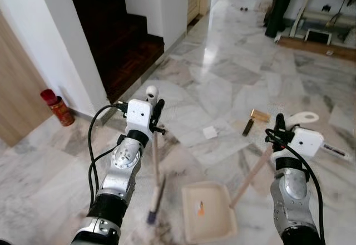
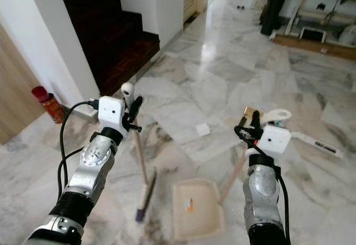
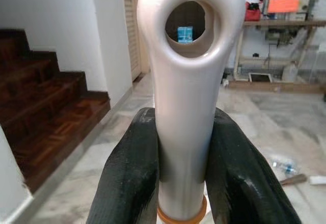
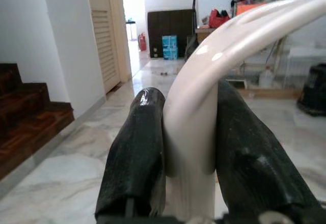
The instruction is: Sweep floor
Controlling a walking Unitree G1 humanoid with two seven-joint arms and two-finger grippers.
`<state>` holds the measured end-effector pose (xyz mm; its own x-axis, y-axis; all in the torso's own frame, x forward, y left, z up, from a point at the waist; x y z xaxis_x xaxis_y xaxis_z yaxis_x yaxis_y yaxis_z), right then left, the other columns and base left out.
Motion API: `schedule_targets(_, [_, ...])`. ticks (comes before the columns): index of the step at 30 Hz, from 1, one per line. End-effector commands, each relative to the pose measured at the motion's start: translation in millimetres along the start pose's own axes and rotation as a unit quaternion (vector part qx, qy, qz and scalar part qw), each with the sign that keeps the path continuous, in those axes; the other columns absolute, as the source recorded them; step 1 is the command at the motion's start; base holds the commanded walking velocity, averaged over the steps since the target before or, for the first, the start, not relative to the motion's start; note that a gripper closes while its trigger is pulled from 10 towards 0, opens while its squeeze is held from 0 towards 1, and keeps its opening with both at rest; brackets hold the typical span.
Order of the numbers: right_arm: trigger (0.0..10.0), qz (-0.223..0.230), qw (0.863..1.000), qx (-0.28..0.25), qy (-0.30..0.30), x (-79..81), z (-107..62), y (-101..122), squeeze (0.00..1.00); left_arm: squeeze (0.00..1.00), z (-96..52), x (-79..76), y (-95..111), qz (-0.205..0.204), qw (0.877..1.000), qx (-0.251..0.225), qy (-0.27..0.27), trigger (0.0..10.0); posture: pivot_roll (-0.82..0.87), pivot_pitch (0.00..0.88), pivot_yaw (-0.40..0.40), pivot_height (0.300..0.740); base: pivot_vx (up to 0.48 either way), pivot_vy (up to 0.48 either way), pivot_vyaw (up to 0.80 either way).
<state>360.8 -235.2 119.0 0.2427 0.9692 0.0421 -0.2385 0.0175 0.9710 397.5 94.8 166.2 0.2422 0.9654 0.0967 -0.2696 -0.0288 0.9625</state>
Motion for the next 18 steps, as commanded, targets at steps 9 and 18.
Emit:
schedule_targets(9, [10.0, 0.007, 1.000, -0.021, 0.002, 3.9, 4.3, 11.1, 0.00, 0.00, 2.9, 9.3, 9.8, 0.016, 1.000, -0.017, 0.008, 10.0, 0.08, 0.056, -0.007, 0.740, 0.312, 0.000, 0.00])
schedule_targets(18, [10.0, 0.009, 1.000, -0.022, -0.001, 4.1, 4.3, 11.0, 0.00, 0.00, 3.9, 9.7, 10.8, 0.018, 1.000, -0.018, 0.008, 10.0, 0.08, 0.061, -0.003, 0.740, 0.313, 0.000, 0.00])
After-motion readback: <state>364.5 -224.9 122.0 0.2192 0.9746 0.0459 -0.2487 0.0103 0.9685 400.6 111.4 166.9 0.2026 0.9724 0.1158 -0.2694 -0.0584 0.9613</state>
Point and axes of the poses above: a point about 5 cm out from each wrist's last joint towards the gripper, its own z axis pointing out of the wrist towards the gripper, its own y axis along the axis of the wrist's last joint, x = y × z, the point moved 6 cm from there along z, pointing out of the wrist towards the gripper, and after that the axes turned 1 degree about z, right-handed, at the moved point
